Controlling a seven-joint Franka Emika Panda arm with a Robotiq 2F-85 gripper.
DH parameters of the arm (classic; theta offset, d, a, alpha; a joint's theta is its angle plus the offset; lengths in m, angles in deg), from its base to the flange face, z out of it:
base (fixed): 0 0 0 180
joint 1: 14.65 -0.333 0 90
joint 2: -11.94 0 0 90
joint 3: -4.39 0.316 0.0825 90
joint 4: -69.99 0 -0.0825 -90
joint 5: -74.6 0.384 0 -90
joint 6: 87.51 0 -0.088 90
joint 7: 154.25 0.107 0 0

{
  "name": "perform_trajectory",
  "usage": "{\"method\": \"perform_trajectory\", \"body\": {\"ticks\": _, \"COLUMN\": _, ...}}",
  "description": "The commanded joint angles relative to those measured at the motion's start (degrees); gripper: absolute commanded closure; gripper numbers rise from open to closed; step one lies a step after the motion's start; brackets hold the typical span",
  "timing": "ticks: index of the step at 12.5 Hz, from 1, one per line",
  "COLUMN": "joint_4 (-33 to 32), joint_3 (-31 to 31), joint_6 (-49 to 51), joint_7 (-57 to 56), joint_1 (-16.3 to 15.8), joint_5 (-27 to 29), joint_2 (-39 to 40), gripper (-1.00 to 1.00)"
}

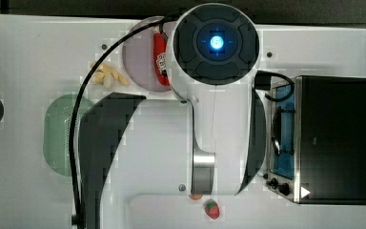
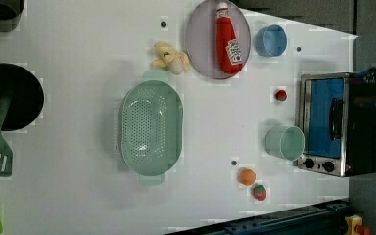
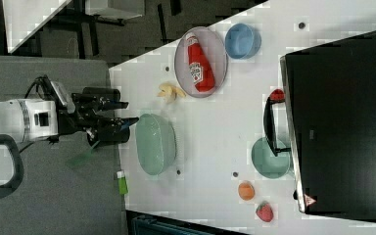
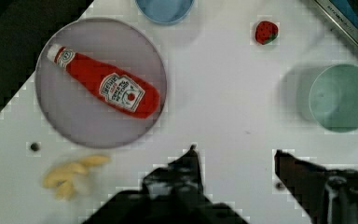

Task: Drag strainer left to right.

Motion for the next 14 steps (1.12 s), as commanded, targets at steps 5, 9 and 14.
{"method": "perform_trajectory", "body": {"ticks": 5, "joint_4": -5.98, "joint_3": 3.42, "joint_6": 10.22, "joint_7": 2.85, "joint_1": -1.32, "joint_5": -1.88, "joint_2": -17.22, "gripper": -1.00}}
{"method": "perform_trajectory", "body": {"ticks": 9, "joint_4": -6.04, "joint_3": 14.06, "joint_6": 6.81, "joint_7": 13.18, "joint_1": -1.65, "joint_5": -1.88, "joint_2": -12.33, "gripper": -1.00}}
{"method": "perform_trajectory", "body": {"ticks": 14, "joint_4": -6.57, "joint_3": 26.62, "joint_6": 0.27, "joint_7": 34.65, "joint_1": -1.86, "joint_5": -1.91, "joint_2": -2.04, "gripper": -1.00}}
